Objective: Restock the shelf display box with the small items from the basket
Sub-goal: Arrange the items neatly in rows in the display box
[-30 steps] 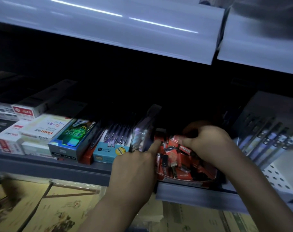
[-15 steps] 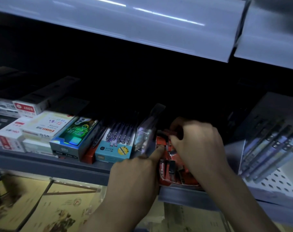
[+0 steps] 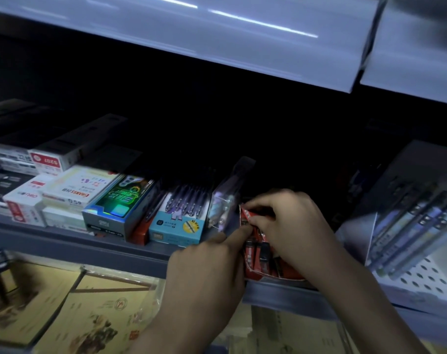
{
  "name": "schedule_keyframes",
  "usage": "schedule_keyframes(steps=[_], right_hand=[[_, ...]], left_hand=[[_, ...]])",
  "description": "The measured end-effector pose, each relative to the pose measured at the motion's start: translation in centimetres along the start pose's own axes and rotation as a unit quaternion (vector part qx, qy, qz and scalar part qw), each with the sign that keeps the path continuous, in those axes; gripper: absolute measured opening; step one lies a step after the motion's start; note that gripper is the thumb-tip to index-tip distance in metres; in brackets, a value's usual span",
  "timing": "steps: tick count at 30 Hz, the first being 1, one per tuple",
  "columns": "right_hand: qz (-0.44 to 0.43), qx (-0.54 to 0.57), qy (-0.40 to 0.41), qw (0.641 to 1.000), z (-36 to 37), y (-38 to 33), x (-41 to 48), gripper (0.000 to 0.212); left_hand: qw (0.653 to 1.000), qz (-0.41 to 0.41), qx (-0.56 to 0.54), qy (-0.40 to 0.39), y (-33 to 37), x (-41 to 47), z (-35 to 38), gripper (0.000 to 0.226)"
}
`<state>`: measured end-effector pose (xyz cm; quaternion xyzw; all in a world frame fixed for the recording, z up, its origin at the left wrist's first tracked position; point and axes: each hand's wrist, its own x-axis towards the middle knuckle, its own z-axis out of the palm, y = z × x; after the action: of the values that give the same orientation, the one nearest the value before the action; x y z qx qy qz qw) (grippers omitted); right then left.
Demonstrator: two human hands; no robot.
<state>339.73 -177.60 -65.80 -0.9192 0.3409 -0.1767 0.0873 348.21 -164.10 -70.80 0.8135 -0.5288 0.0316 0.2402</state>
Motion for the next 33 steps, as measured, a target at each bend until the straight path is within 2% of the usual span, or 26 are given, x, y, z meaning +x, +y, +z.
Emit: schedule_keyframes(steps=[6,12,16,21,26,28,31,33], right_hand=[[0.013,-0.007,-0.008,1.000,0.1,0.3,0.3,0.023],[0.004,0.106,0.061,0.993,-0.5,0.6,-1.8,0.036],[-0.009,0.047,0.106,0.993,-2.0,1.2,-5.6,0.035],[0.004,0.001,0.064,0.998,-3.6,1.4,-9.5,0.030],[0.036,-0.065,0.059,0.995,-3.6,2.9,-11.9,0.036],[0.035,-0.081,0.059,0.994,-3.5,3.7,-12.3,0.033],[0.032,-0.084,0.076,0.993,-3.2,4.5,-12.8,0.029],[0.009,-0.081,0.086,0.993,-3.2,5.1,-12.8,0.028]], left_hand=[[1.000,-0.008,-0.004,0.026,-0.1,-0.1,0.5,0.053],[0.999,-0.002,0.007,0.039,-0.1,-0.6,0.4,0.051],[0.998,-0.011,-0.030,0.048,-0.1,-1.2,0.4,0.050],[0.993,-0.010,-0.111,0.042,0.7,-2.3,-0.2,0.042],[0.984,-0.012,-0.170,0.041,1.1,-3.2,0.0,0.054],[0.978,-0.034,-0.200,0.053,1.5,-3.4,0.1,0.047],[0.975,-0.069,-0.204,0.063,2.1,-3.7,0.2,0.041],[0.980,-0.058,-0.175,0.082,2.3,-3.9,0.4,0.038]])
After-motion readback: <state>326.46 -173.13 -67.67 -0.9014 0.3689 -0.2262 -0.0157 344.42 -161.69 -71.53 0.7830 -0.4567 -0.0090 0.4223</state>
